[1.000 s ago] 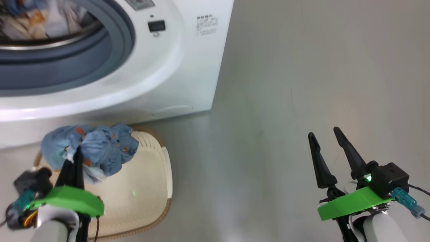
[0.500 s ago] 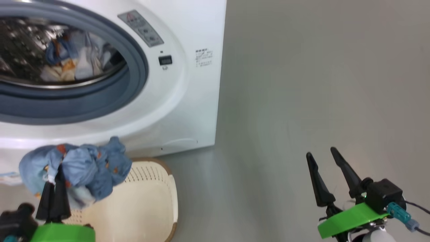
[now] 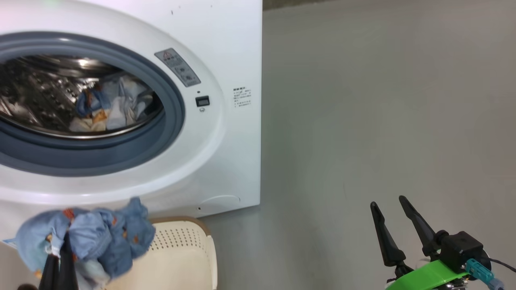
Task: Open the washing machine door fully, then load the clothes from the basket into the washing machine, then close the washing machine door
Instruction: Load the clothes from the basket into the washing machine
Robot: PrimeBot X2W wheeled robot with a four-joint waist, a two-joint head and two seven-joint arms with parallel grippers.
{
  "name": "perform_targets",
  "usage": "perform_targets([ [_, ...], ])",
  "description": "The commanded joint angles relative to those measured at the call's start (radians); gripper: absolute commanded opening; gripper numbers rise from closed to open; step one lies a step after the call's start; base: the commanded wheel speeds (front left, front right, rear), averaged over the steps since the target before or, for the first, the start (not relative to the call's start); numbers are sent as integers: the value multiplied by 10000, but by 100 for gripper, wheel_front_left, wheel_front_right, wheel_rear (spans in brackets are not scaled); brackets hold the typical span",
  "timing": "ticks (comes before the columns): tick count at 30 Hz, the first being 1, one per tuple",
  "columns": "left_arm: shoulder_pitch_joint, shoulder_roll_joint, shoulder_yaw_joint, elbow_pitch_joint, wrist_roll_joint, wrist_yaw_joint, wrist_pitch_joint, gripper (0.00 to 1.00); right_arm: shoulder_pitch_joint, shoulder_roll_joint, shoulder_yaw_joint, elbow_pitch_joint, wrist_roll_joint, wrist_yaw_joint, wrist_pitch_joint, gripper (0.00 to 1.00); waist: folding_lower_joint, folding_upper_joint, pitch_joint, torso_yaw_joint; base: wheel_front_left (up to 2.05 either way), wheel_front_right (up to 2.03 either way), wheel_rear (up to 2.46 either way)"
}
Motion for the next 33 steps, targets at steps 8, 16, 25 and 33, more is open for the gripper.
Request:
perform_targets([
  [8, 380, 37, 257, -523, 72, 135, -64, 0, 226, -150, 207, -376, -74, 16, 4, 100, 0, 0, -448, 161, 0, 0, 0],
  [16, 337, 32, 126, -444, -102, 259, -64, 0, 201, -113, 235, -434, -45, 16, 11, 100, 0, 0, -253, 196, 0, 0, 0],
  [25, -699, 31, 137, 218, 96, -23, -64, 0, -18, -82, 263, -470, -18, 16, 0, 100, 0, 0, 367, 192, 0, 0, 0],
  [33, -2478, 323, 357, 1300, 360, -309, -64, 0, -407, -68, 354, -417, -3, 16, -16, 100, 0, 0, 1091, -85, 0, 0, 0],
])
